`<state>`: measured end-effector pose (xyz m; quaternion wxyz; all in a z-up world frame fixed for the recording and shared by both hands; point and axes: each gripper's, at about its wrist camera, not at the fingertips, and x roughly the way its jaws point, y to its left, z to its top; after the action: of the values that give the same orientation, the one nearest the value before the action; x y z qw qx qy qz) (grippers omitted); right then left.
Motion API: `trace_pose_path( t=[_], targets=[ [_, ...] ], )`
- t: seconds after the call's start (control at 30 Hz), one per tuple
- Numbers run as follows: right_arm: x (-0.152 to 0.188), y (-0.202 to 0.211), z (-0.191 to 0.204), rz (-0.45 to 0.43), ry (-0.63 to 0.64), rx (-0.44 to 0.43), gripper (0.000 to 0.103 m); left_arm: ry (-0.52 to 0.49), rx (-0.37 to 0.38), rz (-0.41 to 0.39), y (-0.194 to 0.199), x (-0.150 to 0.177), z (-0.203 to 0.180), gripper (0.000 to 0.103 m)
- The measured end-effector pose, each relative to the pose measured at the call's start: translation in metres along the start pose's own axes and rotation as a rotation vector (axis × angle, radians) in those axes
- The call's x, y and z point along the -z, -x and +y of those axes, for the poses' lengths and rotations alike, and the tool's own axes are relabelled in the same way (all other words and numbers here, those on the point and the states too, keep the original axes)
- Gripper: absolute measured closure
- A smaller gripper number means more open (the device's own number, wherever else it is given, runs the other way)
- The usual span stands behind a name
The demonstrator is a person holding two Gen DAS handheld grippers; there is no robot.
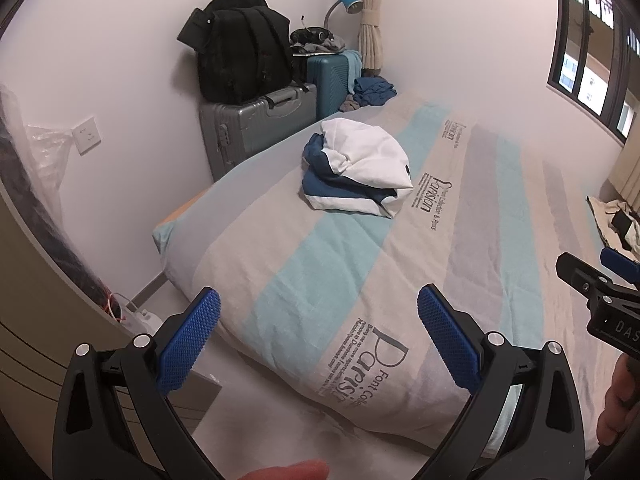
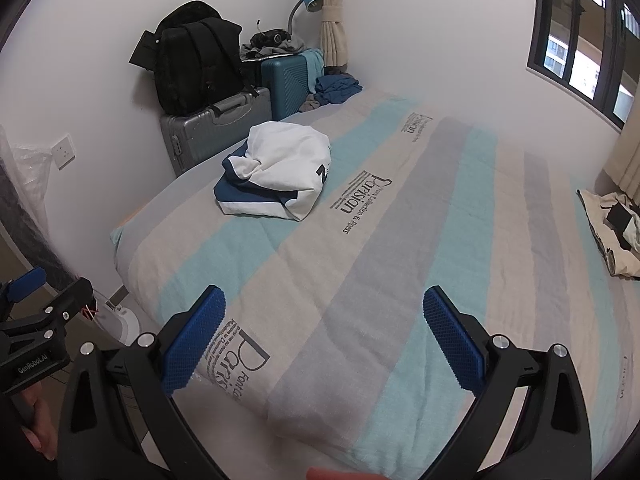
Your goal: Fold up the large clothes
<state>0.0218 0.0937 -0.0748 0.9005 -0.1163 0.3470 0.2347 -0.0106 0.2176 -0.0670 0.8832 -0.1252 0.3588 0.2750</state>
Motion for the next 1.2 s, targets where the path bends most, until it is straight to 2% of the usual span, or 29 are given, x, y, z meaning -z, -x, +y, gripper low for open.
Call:
trace_pose_path(
  t=[0.63,0.93,1.1,1.2],
  targets=[
    [0.0007,-0.0025,-0.0019,0.007,-0.002,0.001,0.008,-0.001,-0.014,0.013,0.0011,-0.0002,-0.0066,0.006],
    [0.0007,-0.0029,-0.0025,0.007,-0.001,0.003,0.008,0.015,0.007,-0.035,0.0068,0.0039,-0.009,0.006],
    [0.0022,-0.005,-0.0015,0.012,-0.005,0.005,0.008,0.027,0.03,0.016,-0.0005,-0.0001,-0.0084,0.006],
    [0.0021,-0.0055,-0.0009,0.011,-0.004,0.004,0.008,0.032,0.035,0.015,-0.0015,-0.0008,-0.0067,0.006]
  ],
)
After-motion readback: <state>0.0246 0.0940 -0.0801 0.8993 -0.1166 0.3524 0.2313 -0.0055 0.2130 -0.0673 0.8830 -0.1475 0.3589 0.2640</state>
